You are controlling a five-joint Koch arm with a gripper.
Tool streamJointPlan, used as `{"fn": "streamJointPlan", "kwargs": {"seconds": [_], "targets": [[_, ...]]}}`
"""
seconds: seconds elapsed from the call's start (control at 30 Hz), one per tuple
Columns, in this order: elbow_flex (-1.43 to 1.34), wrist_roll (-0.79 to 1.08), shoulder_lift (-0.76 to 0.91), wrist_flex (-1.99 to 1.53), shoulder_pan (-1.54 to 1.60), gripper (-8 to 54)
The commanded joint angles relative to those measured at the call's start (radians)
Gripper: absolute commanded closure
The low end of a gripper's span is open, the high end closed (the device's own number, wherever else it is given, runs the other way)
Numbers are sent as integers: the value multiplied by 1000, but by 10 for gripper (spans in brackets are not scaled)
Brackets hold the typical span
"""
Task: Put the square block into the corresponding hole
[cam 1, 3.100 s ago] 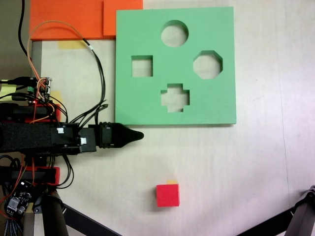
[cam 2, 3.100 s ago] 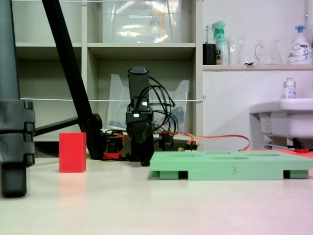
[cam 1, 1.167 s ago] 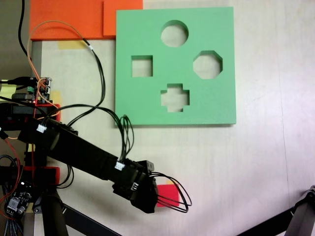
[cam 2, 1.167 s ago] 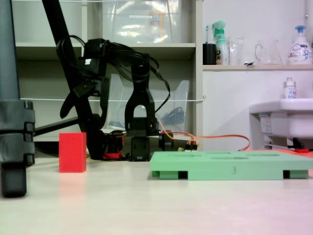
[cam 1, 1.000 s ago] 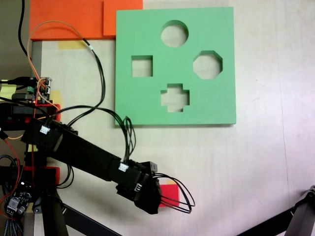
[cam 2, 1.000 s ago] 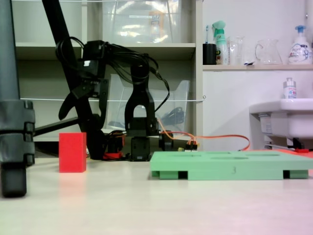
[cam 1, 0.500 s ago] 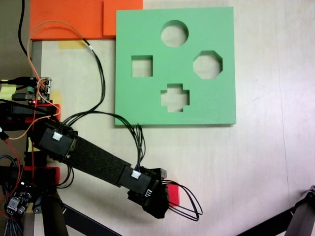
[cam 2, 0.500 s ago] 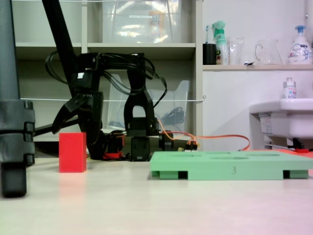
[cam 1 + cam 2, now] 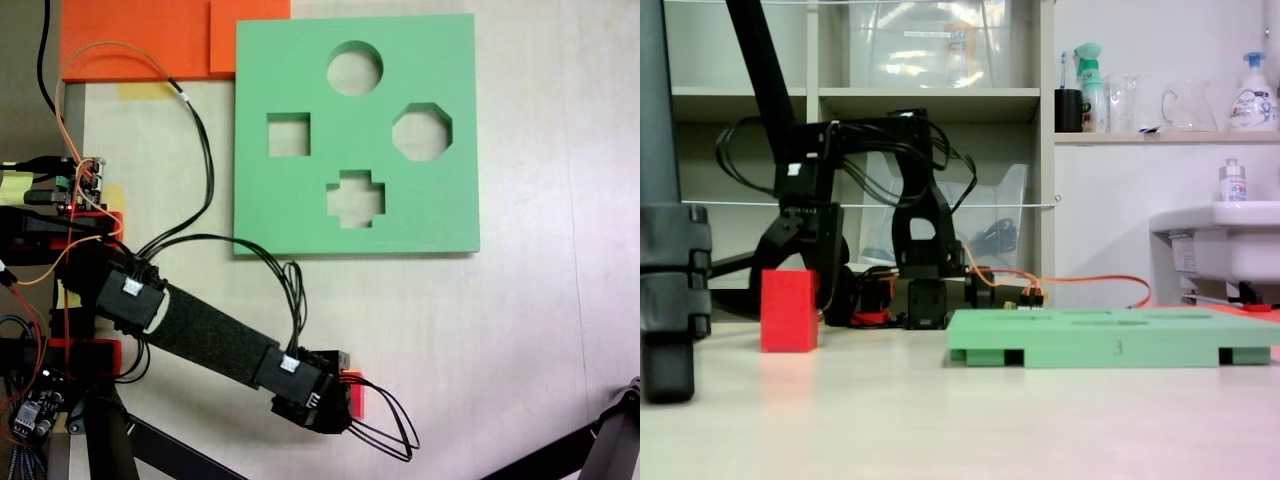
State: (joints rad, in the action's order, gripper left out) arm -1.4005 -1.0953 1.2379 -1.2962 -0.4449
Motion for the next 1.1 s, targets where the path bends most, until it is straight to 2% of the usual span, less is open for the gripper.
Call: {"fn": "streamJointPlan", "kwargs": {"seconds": [0.0, 0.17, 0.37, 0.5, 0.57, 0.63, 0.77, 0.83, 0.93, 1.07], "targets": [[-12, -9, 6, 28, -9, 222], [-29, -11, 8, 15, -12, 319], [-74, -8, 38, 2, 3, 319], [-75, -17, 147, -75, 32, 336], [-74, -49, 229, -129, 40, 412], [-67, -97, 322, -175, 67, 459], [-64, -187, 445, -230, 173, 460], [-66, -270, 500, -252, 265, 460], [-84, -523, 583, -265, 508, 459], [-106, -874, 592, -201, 867, 459]]}}
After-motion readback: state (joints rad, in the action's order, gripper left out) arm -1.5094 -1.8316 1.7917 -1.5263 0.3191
